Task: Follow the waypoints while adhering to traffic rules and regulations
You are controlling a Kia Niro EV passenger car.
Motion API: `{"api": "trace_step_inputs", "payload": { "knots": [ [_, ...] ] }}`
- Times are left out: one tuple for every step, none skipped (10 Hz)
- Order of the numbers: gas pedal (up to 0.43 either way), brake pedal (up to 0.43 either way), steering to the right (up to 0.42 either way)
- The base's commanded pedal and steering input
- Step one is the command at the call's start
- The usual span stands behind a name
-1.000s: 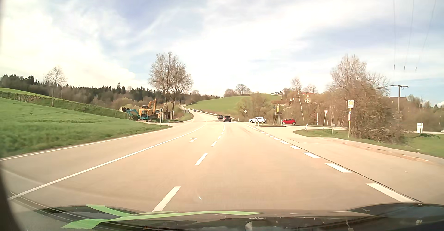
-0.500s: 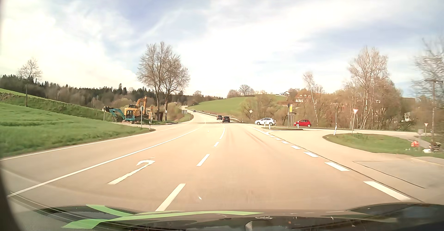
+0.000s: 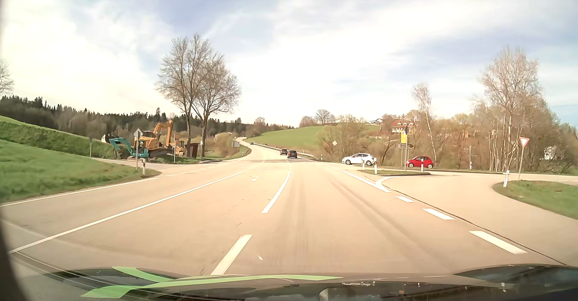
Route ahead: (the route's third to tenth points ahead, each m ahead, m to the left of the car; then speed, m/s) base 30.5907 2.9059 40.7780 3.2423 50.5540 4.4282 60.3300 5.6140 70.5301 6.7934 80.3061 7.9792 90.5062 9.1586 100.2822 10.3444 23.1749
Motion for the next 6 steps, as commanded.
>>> {"api": "trace_step_inputs", "payload": {
  "knots": [
    [0.039, 0.0, -0.007],
    [0.059, 0.0, -0.007],
    [0.067, 0.0, -0.008],
    [0.067, 0.0, -0.007],
    [0.067, 0.0, -0.007],
    [0.079, 0.0, -0.007]
  ]
}}
